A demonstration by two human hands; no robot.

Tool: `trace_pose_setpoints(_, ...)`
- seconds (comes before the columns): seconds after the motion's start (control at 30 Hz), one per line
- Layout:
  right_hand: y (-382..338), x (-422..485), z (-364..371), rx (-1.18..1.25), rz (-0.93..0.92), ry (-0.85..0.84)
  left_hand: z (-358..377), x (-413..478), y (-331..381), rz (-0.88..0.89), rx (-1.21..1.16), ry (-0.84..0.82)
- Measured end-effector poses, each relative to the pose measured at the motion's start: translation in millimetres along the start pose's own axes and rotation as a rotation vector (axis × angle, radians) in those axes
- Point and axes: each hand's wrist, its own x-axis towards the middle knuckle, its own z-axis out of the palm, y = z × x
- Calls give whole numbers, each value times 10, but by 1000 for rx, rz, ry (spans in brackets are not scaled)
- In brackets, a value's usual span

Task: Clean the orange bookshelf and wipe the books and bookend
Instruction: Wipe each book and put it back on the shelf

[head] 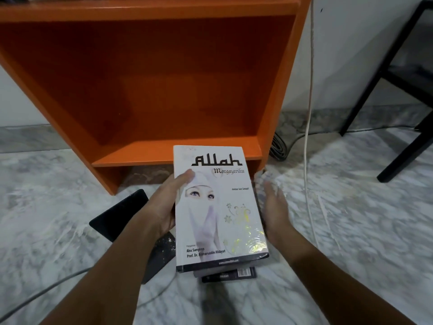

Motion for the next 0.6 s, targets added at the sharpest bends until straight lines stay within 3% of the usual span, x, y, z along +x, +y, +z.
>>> trace_pose_setpoints(0.1, -184, -186, -50, -197, -442, -73, -79, 14, -28, 38, 32, 71)
trace_pose_setpoints(0.23, -140, -550, 97, -653, -972, -502, -73, 21, -72, 84, 69, 111)
trace_pose_setpoints(0.3, 22, -761, 235, -859, -1132, -579, -64, 21, -71, 86, 60, 146)
trace_pose_setpoints(0.37, 231, -858, 352, -949, -1110, -539, -82, 41, -69, 66, 70, 137)
trace_pose_setpoints(0.6, 265, -303, 444, -875, -698, -205, -7, 8, -150, 42, 143, 72)
